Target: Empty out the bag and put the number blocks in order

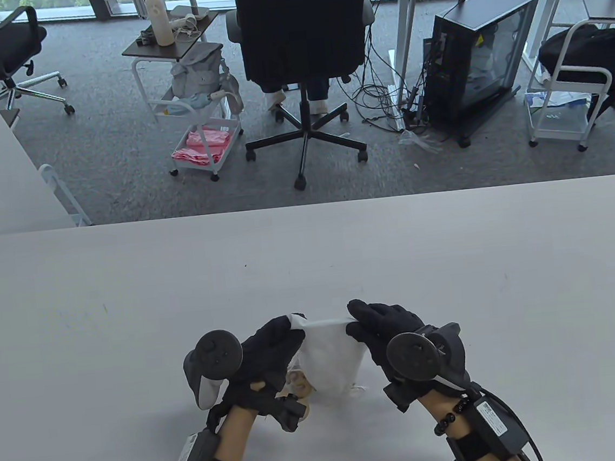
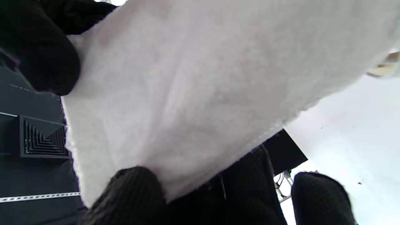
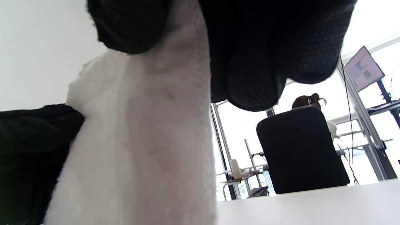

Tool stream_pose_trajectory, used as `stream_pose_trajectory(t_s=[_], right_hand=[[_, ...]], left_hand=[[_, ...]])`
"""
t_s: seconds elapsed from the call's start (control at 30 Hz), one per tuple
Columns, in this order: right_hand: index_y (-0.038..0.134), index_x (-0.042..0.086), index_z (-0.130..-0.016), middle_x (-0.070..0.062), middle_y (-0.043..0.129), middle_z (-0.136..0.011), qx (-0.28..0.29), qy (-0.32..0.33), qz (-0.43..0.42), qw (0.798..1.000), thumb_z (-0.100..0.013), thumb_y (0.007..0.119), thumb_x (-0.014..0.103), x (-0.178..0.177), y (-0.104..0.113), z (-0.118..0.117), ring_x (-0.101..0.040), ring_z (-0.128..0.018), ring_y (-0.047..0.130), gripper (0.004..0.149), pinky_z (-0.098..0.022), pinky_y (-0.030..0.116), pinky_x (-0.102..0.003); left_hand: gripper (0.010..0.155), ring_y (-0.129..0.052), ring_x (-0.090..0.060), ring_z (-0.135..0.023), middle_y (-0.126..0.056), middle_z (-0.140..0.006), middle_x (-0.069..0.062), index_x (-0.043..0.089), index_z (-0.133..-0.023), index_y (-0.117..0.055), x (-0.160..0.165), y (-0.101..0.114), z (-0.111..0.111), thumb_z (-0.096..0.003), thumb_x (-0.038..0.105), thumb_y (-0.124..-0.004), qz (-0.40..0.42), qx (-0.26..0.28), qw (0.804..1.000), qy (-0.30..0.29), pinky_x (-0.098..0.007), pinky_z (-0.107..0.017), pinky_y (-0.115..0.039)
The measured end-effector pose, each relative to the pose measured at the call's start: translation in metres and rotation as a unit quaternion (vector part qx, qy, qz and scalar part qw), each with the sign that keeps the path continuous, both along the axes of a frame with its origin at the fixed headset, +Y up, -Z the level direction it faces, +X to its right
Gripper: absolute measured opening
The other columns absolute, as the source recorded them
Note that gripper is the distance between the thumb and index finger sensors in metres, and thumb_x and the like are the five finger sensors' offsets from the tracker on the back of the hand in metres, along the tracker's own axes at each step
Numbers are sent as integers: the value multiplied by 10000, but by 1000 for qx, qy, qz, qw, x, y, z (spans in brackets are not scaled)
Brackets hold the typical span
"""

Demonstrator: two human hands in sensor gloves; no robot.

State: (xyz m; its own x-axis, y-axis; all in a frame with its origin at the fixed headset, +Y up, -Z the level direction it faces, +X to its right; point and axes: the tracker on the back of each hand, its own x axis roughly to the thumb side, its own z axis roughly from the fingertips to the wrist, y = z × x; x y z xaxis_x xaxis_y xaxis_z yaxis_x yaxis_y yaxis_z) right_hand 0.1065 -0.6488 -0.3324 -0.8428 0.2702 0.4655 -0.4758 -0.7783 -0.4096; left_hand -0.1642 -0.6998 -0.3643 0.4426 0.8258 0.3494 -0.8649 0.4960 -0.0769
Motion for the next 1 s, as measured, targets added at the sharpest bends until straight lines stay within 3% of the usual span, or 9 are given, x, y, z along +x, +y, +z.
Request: stream_pose_trajectory(t_s=[0.07,0.17,0.3,0.6,0.67,0.77,0.9,1.0], right_hand=[[883,159,-849,-105,997,-747,-16,-7,23,1000,-496,757,411,0,-3,-4,-326,-576,1049,452,-459,912,-490],[895,157,-831,-87,1003,-729,34,-8,17,999,-493,769,411,5,3,0,-303,-559,1057,442,-448,920,-473],[905,153,-818,-84,1008,-720,44,-15,32,998,-492,774,400,7,5,2,-299,-554,1059,430,-445,922,-471],[923,154,-804,-92,1014,-720,75,-49,66,994,-480,800,396,17,37,15,-316,-561,1057,422,-450,916,-486],[925,155,-799,-87,1014,-715,96,-53,47,993,-481,803,394,21,41,17,-308,-557,1058,415,-447,919,-480],[931,156,-792,-89,1015,-717,67,-63,75,993,-476,816,386,22,36,12,-318,-561,1055,407,-449,915,-488],[930,160,-789,-80,1017,-707,90,-62,51,993,-482,810,392,27,36,12,-300,-550,1061,403,-442,923,-473],[934,156,-781,-83,1020,-699,61,-45,0,997,-485,810,383,32,47,14,-304,-546,1060,393,-441,919,-480]], left_hand=[[394,-967,-370,-877,-880,-962,-62,282,-914,-812,1,0,0,-541,403,-763,-12,0,1000,0,-672,-655,-729],[403,-960,-374,-883,-877,-968,-62,284,-920,-809,4,-2,0,-542,415,-763,-10,-7,1000,-16,-675,-658,-723],[402,-958,-367,-888,-872,-973,-61,287,-925,-802,11,3,2,-545,411,-755,-15,4,999,-31,-671,-663,-720],[420,-949,-364,-900,-859,-988,-58,290,-946,-785,26,14,7,-548,420,-747,1,15,998,-63,-669,-669,-715],[463,-928,-378,-916,-837,-1005,-74,272,-987,-746,28,16,7,-551,428,-740,-8,8,997,-72,-670,-673,-706],[482,-896,-390,-940,-813,-1022,-86,261,-1003,-727,25,11,6,-550,426,-738,-34,14,998,-55,-675,-675,-696],[526,-858,-422,-960,-781,-1044,-105,235,-1032,-695,24,5,5,-548,436,-743,-33,-5,997,-65,-690,-679,-671],[685,-758,-470,-1012,-670,-1106,-166,166,-1117,-553,25,5,4,-542,491,-737,-48,-20,994,-95,-706,-691,-632]])
